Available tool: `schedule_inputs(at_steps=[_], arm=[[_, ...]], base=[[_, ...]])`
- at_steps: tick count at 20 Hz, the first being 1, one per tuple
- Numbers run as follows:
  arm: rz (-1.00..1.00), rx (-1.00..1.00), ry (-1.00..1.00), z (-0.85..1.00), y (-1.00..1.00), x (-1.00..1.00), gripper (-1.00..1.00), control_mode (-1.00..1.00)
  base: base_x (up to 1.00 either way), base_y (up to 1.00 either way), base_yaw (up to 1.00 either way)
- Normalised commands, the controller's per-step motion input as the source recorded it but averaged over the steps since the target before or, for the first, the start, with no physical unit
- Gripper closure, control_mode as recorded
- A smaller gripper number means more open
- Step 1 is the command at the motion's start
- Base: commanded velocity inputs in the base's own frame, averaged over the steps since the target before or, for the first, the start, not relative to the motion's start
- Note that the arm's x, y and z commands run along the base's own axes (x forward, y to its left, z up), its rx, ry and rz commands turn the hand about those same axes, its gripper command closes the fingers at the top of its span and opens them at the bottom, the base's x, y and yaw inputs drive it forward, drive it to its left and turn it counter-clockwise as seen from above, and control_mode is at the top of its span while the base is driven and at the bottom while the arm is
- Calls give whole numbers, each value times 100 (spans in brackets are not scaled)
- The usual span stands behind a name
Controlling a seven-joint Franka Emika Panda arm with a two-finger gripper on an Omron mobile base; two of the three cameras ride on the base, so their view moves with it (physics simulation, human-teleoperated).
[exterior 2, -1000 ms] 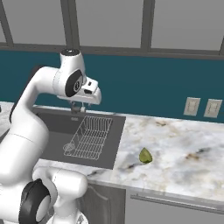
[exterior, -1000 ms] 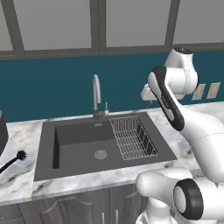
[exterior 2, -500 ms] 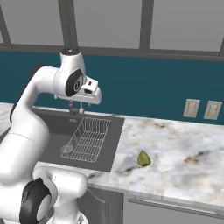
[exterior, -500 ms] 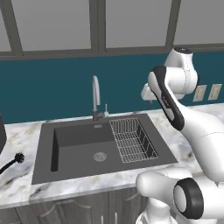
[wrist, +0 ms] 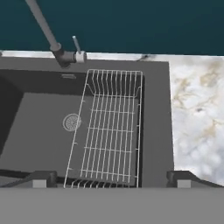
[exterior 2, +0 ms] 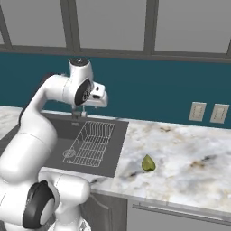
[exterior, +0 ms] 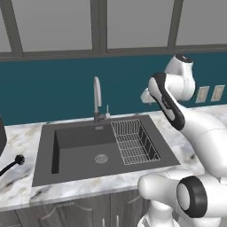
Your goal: Turn on the sink faucet. Then move the lemon wedge from the counter to the sink. Turn off the sink. Move the vegetable from the sink to the pot next to the stove. Finally move the pot to the rear center burner.
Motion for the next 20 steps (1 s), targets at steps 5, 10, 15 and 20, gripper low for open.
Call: schedule_inputs(at_steps=[5, 10, 15, 20], arm=[[33, 0, -17, -50, -8, 33, -100, -100], [26, 2, -15, -24, -1, 15, -100, -100], [14, 5, -9, -5, -3, 36, -100, -100], [13, 3, -15, 0, 14, 26, -100, -100]], base=[[0, 0, 0], [0, 0, 0], [0, 0, 0], [0, 0, 0]])
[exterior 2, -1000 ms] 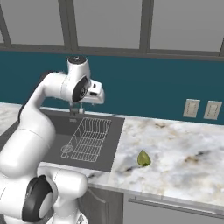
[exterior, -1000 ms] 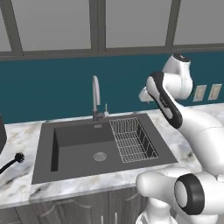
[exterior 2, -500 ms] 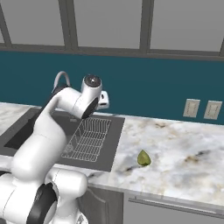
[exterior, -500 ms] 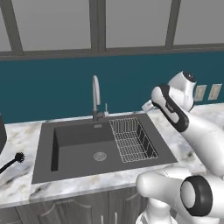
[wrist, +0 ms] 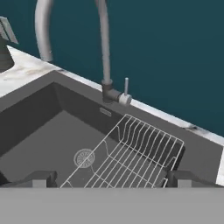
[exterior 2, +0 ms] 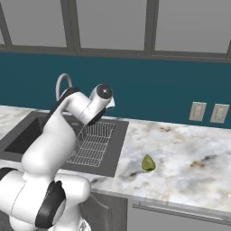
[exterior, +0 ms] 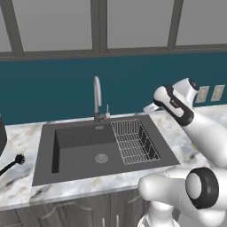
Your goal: Turn on the sink faucet. Then move the lemon wedge from the counter to the sink. Turn off the sink. Move the vegetable from the sink to the pot next to the stove. Finally move the pot to the rear center burner.
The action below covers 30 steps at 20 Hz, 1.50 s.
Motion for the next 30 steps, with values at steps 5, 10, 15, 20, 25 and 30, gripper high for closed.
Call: schedule_inputs(at_steps=[5, 10, 15, 20, 25, 30], arm=[[11, 1, -21, -7, 32, 18, -100, -100], [13, 2, -15, -6, 30, 1, -100, -100], [12, 2, -5, -1, 23, 10, -100, -100], [7, 0, -2, -13, 15, 43, -100, -100], [7, 0, -2, -24, 4, 40, -100, -100], [6, 2, -1, -17, 4, 39, -100, -100]], base=[[0, 0, 0], [0, 0, 0], [0, 0, 0], [0, 0, 0], [0, 0, 0], [0, 0, 0]])
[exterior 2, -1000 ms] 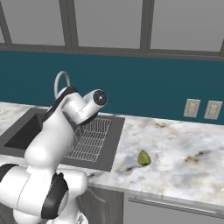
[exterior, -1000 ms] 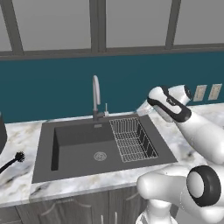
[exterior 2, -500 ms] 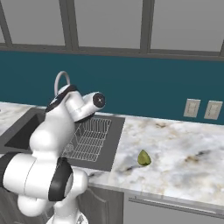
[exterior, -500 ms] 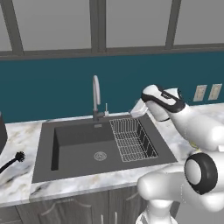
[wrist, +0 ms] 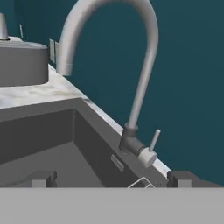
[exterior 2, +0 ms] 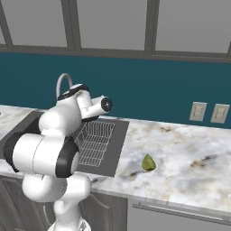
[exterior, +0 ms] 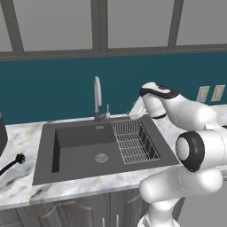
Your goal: Turn on the sink faucet. Then move the lemon wedge from the counter to the sink. Turn off the sink. Move the vegetable from the sink to the pot next to the stove. Finally move the pot to the rear center burner.
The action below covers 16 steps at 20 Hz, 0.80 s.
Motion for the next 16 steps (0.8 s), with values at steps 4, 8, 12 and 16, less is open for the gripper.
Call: schedule_inputs(at_steps=[4, 8, 12, 16], arm=[[5, 3, 0, -11, 11, 37, -100, -100], [3, 0, 0, -15, 13, 43, -100, -100], [2, 0, 0, -16, 11, 34, -100, -100], [1, 0, 0, -23, 15, 23, -100, -100]], base=[[0, 0, 0], [0, 0, 0], [0, 0, 0], [0, 0, 0]])
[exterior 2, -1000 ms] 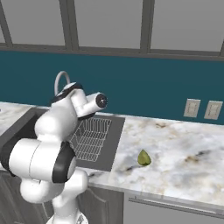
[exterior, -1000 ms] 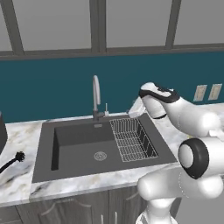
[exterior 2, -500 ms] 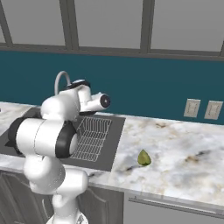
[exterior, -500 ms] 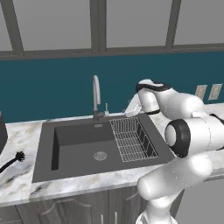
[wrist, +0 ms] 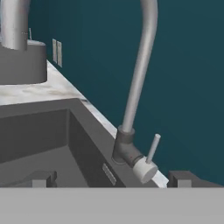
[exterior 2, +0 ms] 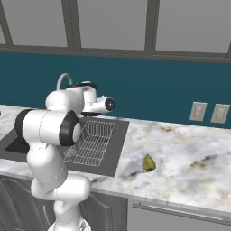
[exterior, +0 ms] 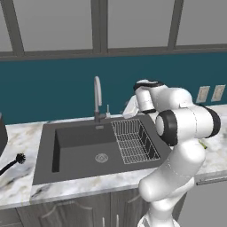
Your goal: Turn on the sink faucet. Then move the lemon wedge from the counter to the sink. Turn off the sink. Move the vegetable from the sink to the pot next to the stove. Finally move the pot to the rear center burner.
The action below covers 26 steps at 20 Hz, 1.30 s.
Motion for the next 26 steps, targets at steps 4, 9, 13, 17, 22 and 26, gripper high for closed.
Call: schedule_inputs(at_steps=[4, 9, 13, 17, 22, 26], arm=[[0, 0, 0, -19, 12, 27, -100, -100], [0, 0, 0, -16, 10, 28, -100, -100], [0, 0, 0, -15, 9, 27, -100, -100], [0, 1, 0, -13, 5, 29, -100, -100], [1, 2, 0, -11, 6, 19, -100, -100], [1, 2, 0, -12, 10, 21, -100, -100]], base=[[0, 0, 0], [0, 0, 0], [0, 0, 0], [0, 0, 0], [0, 0, 0], [0, 0, 0]])
